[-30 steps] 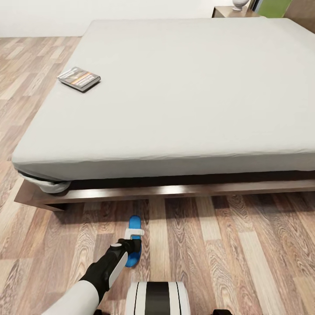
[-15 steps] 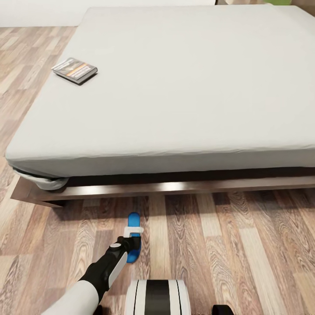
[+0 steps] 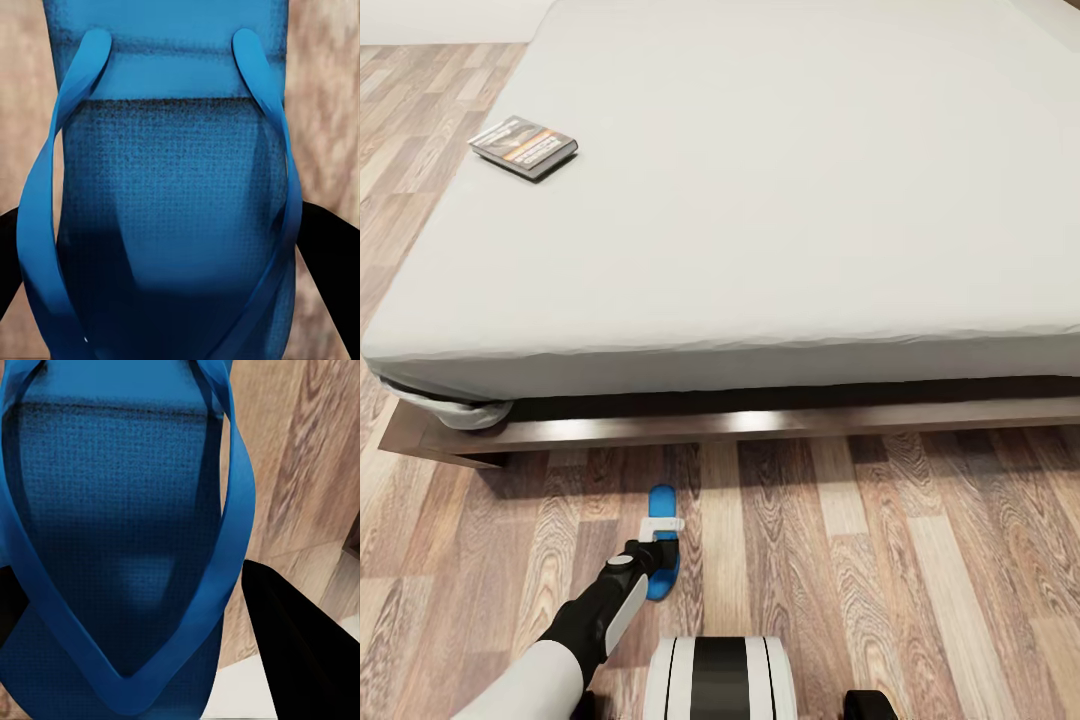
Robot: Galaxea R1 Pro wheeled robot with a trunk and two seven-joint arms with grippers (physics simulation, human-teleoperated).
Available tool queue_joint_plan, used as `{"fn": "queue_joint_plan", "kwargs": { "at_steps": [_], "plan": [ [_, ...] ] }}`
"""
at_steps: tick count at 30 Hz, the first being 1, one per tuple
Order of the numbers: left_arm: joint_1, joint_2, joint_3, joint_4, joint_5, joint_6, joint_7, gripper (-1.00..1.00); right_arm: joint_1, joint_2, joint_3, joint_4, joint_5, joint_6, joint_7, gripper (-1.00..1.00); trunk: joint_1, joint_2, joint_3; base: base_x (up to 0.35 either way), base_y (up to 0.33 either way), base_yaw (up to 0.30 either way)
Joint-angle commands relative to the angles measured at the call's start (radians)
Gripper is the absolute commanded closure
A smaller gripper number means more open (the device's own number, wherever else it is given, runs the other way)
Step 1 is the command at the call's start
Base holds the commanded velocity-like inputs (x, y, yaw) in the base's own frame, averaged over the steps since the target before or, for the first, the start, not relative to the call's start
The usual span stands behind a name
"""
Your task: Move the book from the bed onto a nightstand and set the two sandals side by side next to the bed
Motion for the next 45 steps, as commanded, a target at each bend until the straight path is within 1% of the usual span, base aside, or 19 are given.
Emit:
{"fn": "queue_joint_plan", "kwargs": {
  "at_steps": [1, 5, 9, 18, 19, 29, 45],
  "plan": [
    [0.0, 0.001, -0.006, -0.002, 0.011, 0.004, 0.01, 1.0, 0.0, 0.0, 0.008, 0.001, -0.012, -0.003, 0.006, 1.0, 0.0, 0.0, -0.001, 0.0, 0.0, 0.0],
    [0.0, 0.001, -0.006, -0.002, 0.011, 0.004, 0.01, 1.0, 0.0, 0.0, 0.008, 0.001, -0.012, -0.003, 0.006, 1.0, 0.0, 0.0, -0.001, 0.0, 0.0, 0.0],
    [0.0, 0.0, -0.006, -0.002, 0.011, 0.004, 0.01, 1.0, 0.0, 0.0, 0.008, 0.001, -0.012, -0.003, 0.006, 1.0, 0.002, -0.001, -0.016, 0.0, 0.0, 0.0],
    [0.0, 0.0, -0.007, -0.002, 0.011, 0.004, 0.01, 1.0, 0.0, 0.0, 0.008, 0.001, -0.012, -0.003, 0.006, 1.0, 0.002, -0.001, -0.016, 0.0, 0.0, 0.0],
    [0.0, 0.0, -0.007, -0.002, 0.01, 0.004, 0.009, -1.0, 0.0, 0.0, 0.008, 0.001, -0.012, -0.003, 0.006, 1.0, 0.002, -0.001, -0.016, 0.0, 0.0, 0.0],
    [0.0, 0.0, -0.011, 0.0, 0.009, 0.006, 0.008, -1.0, 0.0, 0.001, 0.011, 0.001, -0.012, -0.003, 0.006, 1.0, 0.002, -0.001, -0.016, 0.0, 0.0, 0.0],
    [0.0, -0.001, -0.014, 0.0, 0.011, 0.014, 0.005, -1.0, 0.0, 0.001, 0.012, 0.001, -0.012, -0.002, 0.006, 1.0, -0.006, 0.003, 0.046, 0.0, 0.0, 0.0]
  ]
}}
